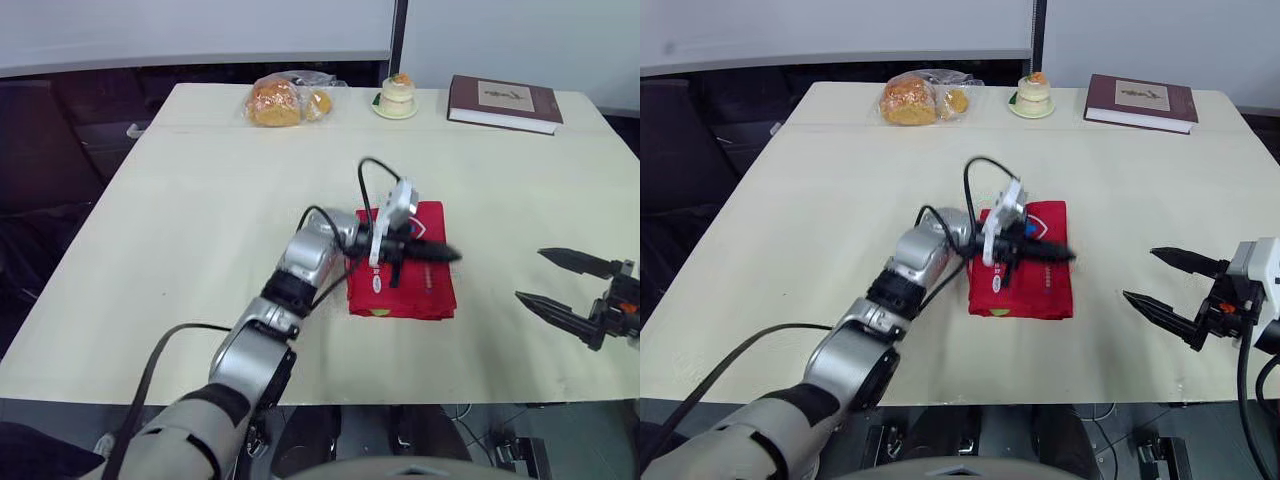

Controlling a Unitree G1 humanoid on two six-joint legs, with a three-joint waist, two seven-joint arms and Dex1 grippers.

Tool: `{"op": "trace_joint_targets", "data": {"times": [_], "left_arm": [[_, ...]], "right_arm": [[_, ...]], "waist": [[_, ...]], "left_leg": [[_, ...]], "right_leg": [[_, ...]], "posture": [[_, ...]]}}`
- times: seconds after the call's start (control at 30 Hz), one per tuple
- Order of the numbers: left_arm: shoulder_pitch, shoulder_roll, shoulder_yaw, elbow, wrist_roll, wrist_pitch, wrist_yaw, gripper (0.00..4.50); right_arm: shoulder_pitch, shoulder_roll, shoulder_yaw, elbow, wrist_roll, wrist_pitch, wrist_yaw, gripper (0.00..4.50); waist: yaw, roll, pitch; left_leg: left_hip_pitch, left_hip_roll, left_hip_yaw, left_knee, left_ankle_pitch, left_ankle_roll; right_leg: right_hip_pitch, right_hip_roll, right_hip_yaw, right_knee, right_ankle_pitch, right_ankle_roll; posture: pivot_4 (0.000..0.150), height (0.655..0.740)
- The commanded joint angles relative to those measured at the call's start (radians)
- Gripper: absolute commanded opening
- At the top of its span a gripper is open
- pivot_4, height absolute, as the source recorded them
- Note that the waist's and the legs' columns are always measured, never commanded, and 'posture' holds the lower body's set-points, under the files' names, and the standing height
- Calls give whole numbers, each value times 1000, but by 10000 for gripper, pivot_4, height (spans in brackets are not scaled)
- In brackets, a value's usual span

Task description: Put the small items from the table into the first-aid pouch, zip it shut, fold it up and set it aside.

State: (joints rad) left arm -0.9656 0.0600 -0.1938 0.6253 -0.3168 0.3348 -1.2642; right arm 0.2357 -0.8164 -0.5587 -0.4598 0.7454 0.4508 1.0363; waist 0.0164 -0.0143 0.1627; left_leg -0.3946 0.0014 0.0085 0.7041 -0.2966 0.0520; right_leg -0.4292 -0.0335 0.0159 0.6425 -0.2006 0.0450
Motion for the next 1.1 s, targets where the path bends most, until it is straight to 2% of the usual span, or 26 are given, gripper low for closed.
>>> {"op": "trace_joint_targets", "data": {"times": [0.03, 0.13, 0.27, 0.53, 0.67, 0.83, 1.0, 1.1], "left_arm": [[-102, -5, 42, 220, 64, -107, 116, 110], [-148, 12, 5, 360, 145, -156, 121, 110], [-188, 22, -13, 540, 253, -182, 294, 110], [-195, -7, 50, 622, 287, -256, 483, 110], [-200, 11, 89, 633, 289, -295, 561, 110], [-197, 46, 146, 588, 252, -439, 445, 110], [-118, 144, 184, 416, 168, -475, 138, 110], [-39, 220, 181, 265, 129, -431, 4, 110]], "right_arm": [[-7, -4, -22, -17, 0, -24, -3, 45000], [-8, -5, -21, -16, -5, -27, -2, 45000], [-2, 0, -26, -23, -8, -30, -7, 45000], [20, 3, -30, -34, -8, -36, -15, 45000], [14, 5, -18, -31, -12, -41, -21, 45000], [-5, 3, 22, -16, -57, -44, -45, 45000], [-82, 32, 77, -33, 12, 51, -139, 45000], [-129, 39, 113, -52, 58, 123, -193, 45000]], "waist": [[-1, 0, 0], [-6, 0, 0], [-2, 0, 0], [-2, 0, -1], [-3, 0, -1], [-3, 0, 0], [-5, 0, 0], [-10, 0, 0]], "left_leg": [[0, 0, 0, 0, 0, 0], [0, 0, 1, -1, 0, 0], [0, 0, 0, -1, 0, 0], [1, 1, 1, -1, 0, 0], [2, 1, 1, -1, 0, 0], [2, 1, 1, -1, 0, 0], [-1, 1, 2, -1, 0, 0], [-1, 2, 3, -1, 0, 0]], "right_leg": [[0, 0, 0, 0, 0, 0], [0, 1, 1, 0, 0, 0], [-1, 2, 0, 0, 0, 0], [0, 1, 1, 1, 0, 1], [0, 1, 1, 1, 0, 1], [0, 1, 1, 1, 0, 1], [-3, 0, 1, 1, 1, 0], [-3, 0, 2, 1, 1, 0]], "posture": [[1500, 7289], [1500, 7289], [1500, 7289], [1500, 7289], [1500, 7289], [1500, 7289], [1500, 7289], [1500, 7289]]}}
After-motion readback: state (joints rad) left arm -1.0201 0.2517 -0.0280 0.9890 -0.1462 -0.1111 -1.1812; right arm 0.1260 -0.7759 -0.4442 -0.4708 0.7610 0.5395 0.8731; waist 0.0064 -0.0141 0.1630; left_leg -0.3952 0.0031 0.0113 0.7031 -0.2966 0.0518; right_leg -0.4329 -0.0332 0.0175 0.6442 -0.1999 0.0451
